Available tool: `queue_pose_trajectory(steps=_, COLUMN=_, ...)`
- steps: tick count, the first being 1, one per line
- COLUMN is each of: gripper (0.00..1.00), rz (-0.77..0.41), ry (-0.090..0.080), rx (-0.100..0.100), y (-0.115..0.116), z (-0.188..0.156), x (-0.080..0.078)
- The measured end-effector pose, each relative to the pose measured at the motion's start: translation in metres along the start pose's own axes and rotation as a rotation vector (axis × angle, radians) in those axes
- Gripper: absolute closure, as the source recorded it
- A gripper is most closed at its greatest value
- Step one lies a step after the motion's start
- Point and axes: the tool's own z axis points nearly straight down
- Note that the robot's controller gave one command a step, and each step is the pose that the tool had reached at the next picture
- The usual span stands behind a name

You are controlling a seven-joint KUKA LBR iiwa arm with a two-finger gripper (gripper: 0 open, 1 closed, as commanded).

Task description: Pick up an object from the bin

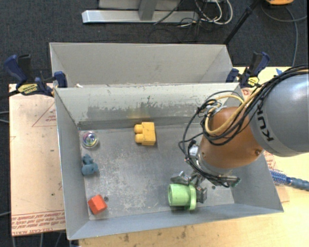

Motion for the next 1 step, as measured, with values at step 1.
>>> queue_pose_trajectory(steps=1, gripper=1.00, rz=0.022, ry=0.010, rx=-0.007, y=-0.0026, z=-0.1414, x=-0.0163)
